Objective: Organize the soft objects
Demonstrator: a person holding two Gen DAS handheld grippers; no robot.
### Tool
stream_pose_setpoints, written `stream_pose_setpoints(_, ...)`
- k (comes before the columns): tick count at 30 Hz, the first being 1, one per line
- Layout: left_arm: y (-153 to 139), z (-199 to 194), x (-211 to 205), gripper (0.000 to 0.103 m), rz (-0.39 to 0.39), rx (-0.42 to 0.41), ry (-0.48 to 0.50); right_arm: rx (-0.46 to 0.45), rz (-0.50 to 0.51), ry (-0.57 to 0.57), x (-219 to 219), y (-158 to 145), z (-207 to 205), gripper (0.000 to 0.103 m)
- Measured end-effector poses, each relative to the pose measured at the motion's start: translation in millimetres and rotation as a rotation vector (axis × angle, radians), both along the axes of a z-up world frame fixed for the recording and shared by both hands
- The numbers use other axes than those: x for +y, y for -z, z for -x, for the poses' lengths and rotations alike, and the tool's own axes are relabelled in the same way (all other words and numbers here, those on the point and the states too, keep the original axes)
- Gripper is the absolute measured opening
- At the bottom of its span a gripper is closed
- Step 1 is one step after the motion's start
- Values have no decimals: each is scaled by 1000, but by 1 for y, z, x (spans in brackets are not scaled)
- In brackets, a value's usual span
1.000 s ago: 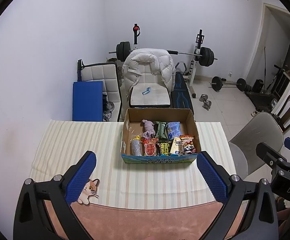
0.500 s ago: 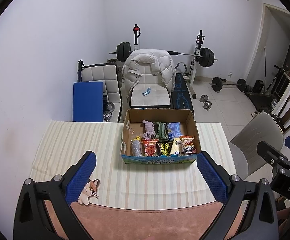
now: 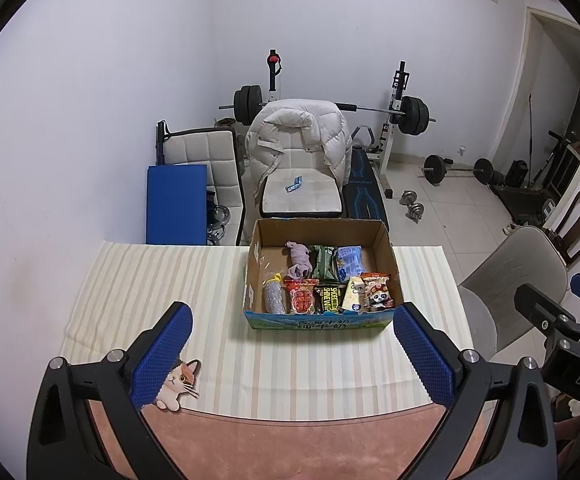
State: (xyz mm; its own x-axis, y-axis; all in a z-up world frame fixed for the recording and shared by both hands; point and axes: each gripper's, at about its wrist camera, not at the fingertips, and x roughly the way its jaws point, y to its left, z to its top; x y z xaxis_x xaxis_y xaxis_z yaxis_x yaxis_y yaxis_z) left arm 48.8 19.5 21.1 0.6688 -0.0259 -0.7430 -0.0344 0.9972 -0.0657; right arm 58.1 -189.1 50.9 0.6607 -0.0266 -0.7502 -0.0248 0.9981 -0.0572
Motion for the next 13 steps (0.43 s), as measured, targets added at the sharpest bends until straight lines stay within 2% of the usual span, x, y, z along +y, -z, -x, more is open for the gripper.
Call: stream_pose_setpoints(13,3,2,3,103,3,-14,8,-7,6,1,3,-4,-1,103)
